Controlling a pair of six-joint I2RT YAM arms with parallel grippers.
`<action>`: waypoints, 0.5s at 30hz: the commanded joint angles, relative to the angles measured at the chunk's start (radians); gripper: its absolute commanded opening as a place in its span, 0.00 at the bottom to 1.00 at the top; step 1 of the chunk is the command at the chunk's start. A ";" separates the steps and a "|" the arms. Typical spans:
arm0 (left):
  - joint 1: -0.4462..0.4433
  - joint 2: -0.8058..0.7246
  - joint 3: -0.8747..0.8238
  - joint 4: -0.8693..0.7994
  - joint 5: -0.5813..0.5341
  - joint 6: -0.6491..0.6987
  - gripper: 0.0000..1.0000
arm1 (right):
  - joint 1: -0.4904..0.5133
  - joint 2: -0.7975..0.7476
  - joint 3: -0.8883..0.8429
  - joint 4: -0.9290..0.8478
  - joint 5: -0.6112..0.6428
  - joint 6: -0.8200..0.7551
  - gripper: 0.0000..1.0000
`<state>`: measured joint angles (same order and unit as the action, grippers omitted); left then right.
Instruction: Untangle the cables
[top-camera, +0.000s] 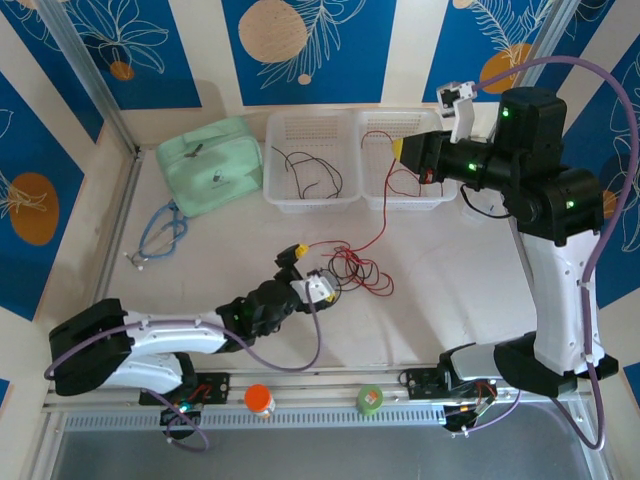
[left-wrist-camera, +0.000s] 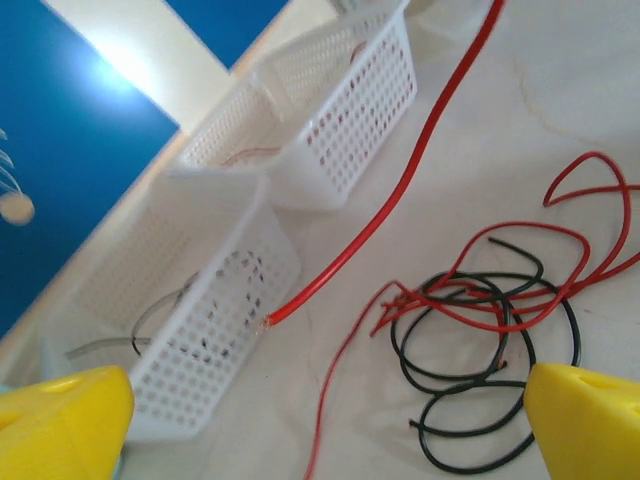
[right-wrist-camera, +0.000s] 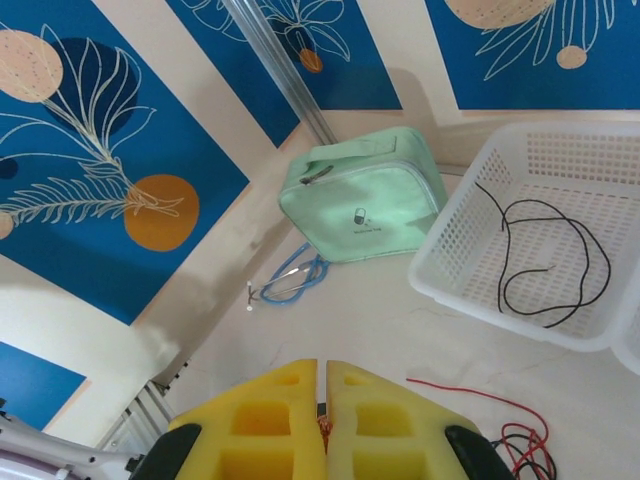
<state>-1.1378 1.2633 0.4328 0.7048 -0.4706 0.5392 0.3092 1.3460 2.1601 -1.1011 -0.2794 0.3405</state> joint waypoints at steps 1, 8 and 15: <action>-0.007 -0.045 -0.060 0.230 0.105 0.141 1.00 | -0.009 0.009 0.037 -0.025 -0.057 0.020 0.00; -0.004 -0.021 0.004 0.118 0.165 0.306 1.00 | -0.011 0.015 0.039 -0.020 -0.108 0.042 0.00; 0.001 0.177 0.110 0.265 0.082 0.529 1.00 | -0.011 0.013 0.026 -0.011 -0.154 0.065 0.00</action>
<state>-1.1374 1.3769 0.4870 0.8680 -0.3607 0.9306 0.3023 1.3598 2.1773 -1.1114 -0.3809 0.3798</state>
